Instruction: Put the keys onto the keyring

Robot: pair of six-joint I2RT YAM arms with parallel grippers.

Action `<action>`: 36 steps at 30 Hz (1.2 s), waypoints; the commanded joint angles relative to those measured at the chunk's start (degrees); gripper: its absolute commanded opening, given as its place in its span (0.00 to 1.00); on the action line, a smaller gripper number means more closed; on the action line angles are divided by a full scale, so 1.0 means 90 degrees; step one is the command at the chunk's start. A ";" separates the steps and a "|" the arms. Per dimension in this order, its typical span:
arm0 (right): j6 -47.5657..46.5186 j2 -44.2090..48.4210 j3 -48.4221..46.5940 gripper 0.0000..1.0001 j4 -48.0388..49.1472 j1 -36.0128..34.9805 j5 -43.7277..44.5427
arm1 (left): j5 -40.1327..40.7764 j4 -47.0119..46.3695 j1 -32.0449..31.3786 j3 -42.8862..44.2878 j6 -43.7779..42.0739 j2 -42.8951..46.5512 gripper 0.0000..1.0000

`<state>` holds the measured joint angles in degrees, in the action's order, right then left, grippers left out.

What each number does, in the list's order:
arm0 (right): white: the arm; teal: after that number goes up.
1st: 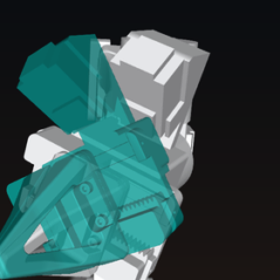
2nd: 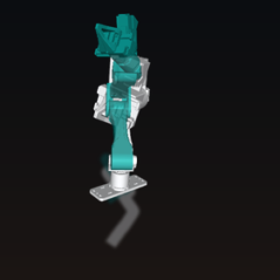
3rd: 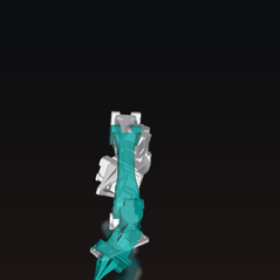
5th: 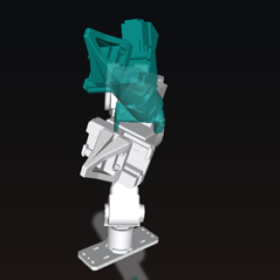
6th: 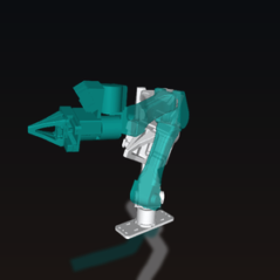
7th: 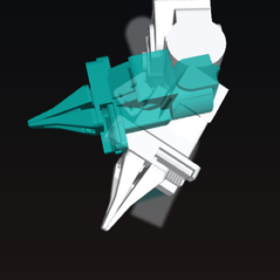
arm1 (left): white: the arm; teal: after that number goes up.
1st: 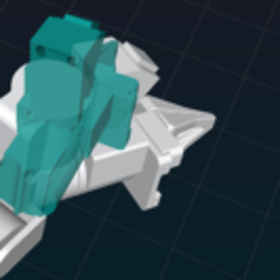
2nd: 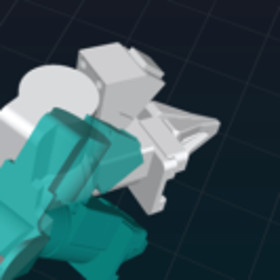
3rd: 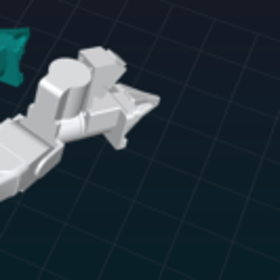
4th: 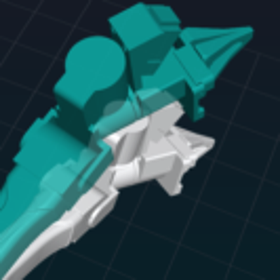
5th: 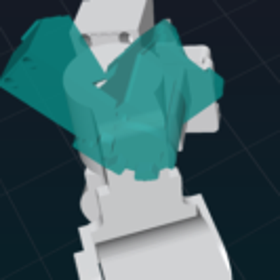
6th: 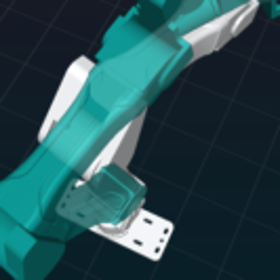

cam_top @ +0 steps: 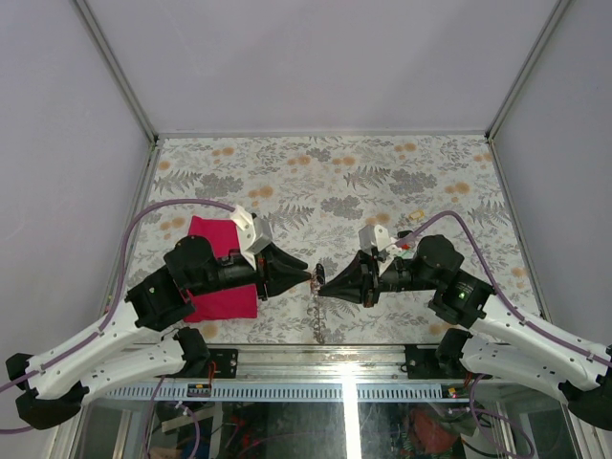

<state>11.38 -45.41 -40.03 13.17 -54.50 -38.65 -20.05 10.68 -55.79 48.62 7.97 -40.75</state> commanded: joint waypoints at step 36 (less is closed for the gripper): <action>0.0444 0.0630 -0.0436 0.00 0.0692 -0.0038 0.1323 | -0.0545 -0.0564 0.0014 -0.0259 0.0160 0.0399 0.34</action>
<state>15.20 -41.91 -40.45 15.27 -54.50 -30.65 -23.20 9.74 -55.79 46.81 8.93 -39.13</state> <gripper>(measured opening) 0.011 0.330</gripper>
